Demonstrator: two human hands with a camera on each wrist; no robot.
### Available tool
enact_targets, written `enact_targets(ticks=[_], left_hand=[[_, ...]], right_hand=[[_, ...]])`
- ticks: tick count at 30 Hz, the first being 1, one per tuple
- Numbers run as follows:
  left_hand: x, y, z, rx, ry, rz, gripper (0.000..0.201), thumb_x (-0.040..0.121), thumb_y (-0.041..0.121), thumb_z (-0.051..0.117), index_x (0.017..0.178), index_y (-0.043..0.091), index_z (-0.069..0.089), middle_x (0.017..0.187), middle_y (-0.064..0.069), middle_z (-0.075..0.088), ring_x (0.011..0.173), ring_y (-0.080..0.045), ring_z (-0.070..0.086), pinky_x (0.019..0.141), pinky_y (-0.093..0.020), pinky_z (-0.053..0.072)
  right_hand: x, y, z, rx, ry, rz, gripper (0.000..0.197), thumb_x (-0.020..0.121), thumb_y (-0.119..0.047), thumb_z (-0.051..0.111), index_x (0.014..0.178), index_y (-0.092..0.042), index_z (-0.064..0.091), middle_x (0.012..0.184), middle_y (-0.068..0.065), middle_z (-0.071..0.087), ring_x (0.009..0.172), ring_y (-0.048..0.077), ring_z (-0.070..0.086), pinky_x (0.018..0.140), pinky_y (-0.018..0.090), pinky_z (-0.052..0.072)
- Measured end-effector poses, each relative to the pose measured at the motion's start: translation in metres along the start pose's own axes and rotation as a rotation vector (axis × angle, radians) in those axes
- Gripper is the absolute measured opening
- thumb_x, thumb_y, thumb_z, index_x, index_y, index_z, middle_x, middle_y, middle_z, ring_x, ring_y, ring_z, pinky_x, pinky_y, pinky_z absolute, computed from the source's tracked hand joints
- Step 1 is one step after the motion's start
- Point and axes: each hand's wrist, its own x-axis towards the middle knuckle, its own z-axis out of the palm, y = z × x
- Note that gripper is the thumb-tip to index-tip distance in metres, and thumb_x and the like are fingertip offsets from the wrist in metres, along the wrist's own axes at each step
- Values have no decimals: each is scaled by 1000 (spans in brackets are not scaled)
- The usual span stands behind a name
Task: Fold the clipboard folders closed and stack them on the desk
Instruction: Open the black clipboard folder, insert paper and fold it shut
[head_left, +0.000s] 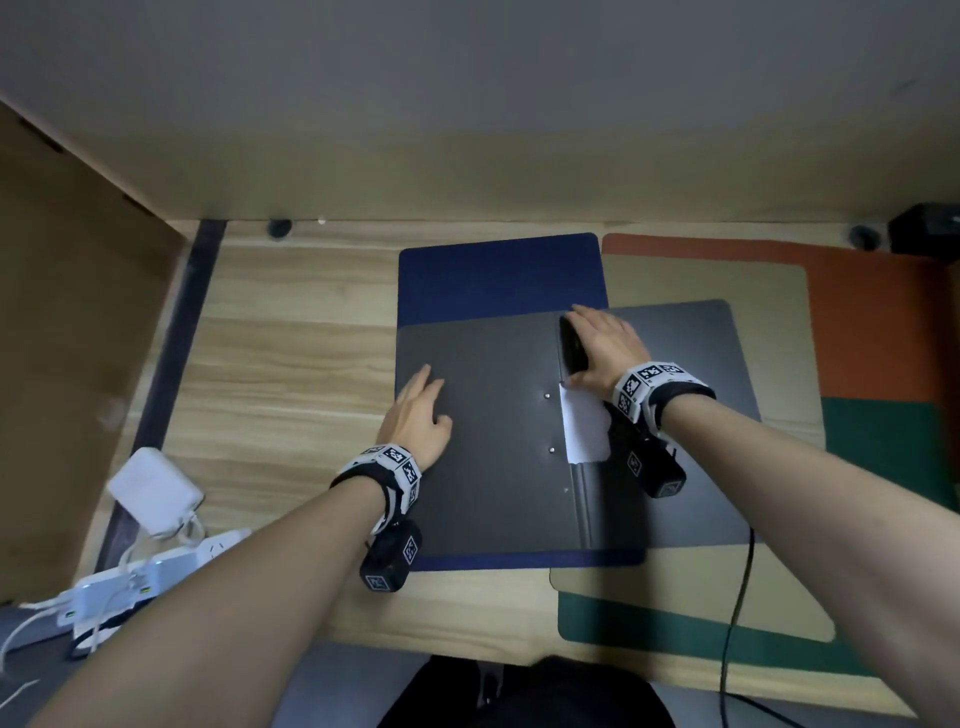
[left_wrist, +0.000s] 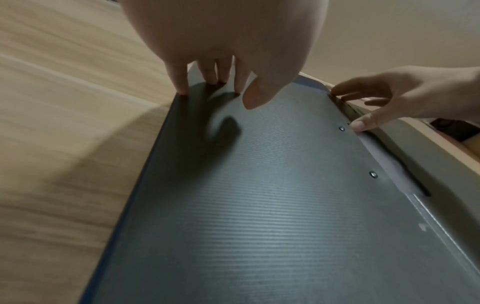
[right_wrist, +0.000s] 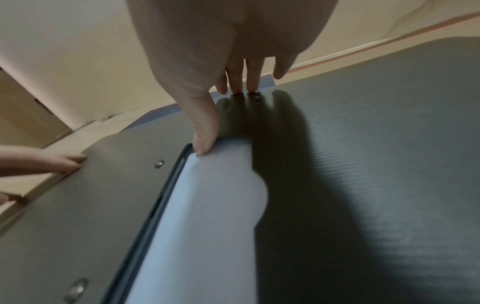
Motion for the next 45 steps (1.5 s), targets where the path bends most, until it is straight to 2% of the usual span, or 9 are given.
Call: enact_targets(ticks=[4, 10, 19, 26, 30, 33, 40, 43, 45], left_hand=[[-12, -20, -6, -6, 7, -43, 56, 89, 11, 50, 144, 10, 43, 160, -3, 25, 146, -23, 27, 117, -33, 29], [-37, -51, -8, -49, 66, -206, 39, 84, 18, 52, 123, 17, 56, 123, -1, 58, 112, -26, 59, 90, -34, 48], [-58, -65, 9, -339, 89, -345, 31, 80, 29, 61, 109, 20, 63, 109, -1, 71, 103, -26, 65, 92, -36, 52], [-81, -72, 11, -551, 223, -349, 22, 77, 31, 65, 95, 30, 53, 81, 13, 62, 83, -19, 64, 78, -30, 53], [-95, -72, -4, -791, 179, -294, 26, 87, 8, 66, 105, 13, 48, 81, 1, 58, 69, -13, 57, 59, -17, 45], [-95, -74, -22, -850, 164, -320, 25, 85, 9, 67, 101, 13, 49, 91, -9, 67, 65, -17, 58, 57, -25, 44], [-102, -58, -91, -928, 90, -269, 25, 88, 14, 64, 106, 11, 47, 85, -11, 60, 49, -20, 43, 42, -22, 30], [-106, -46, -125, -1019, 61, -223, 12, 88, 14, 64, 96, 8, 57, 92, -14, 64, 67, -26, 58, 51, -24, 42], [-116, -34, -151, -1091, 49, -168, 8, 91, 17, 60, 88, 10, 59, 74, -7, 70, 61, -18, 65, 46, -21, 45]], right_hand=[[-2, -14, 2, 22, 0, 52, 93, 71, -35, 80, 147, -15, 30, 159, 5, 22, 144, 29, 25, 116, 46, 24], [-49, -36, 10, 104, 106, 78, 75, 73, -16, 73, 140, -10, 40, 153, 9, 31, 134, 33, 37, 108, 41, 38], [-137, -76, 58, 117, -34, 124, 70, 69, -23, 73, 131, -13, 42, 139, 7, 44, 125, 32, 46, 98, 41, 45], [-171, -121, 105, 121, -44, 165, 114, 68, -52, 78, 153, -12, 11, 161, 15, -1, 149, 28, 5, 119, 30, 13], [-186, -139, 117, 116, -80, 59, 129, 61, -67, 75, 155, -15, 1, 162, 11, -13, 150, 23, -7, 120, 29, 3], [-197, -150, 119, 75, -65, -25, 132, 59, -69, 74, 154, -18, -1, 162, 6, -12, 150, 21, -6, 121, 31, 5], [-209, -169, 62, 76, 148, -102, 76, 85, -35, 59, 152, -22, 26, 160, -1, 21, 145, 20, 26, 117, 32, 23], [-210, -175, 20, 121, 286, -116, 54, 91, -23, 53, 144, -21, 43, 150, 2, 43, 137, 22, 41, 112, 29, 28], [-208, -178, -14, 141, 394, -86, 42, 95, -21, 53, 137, -26, 53, 139, 1, 56, 128, 21, 51, 104, 26, 35]])
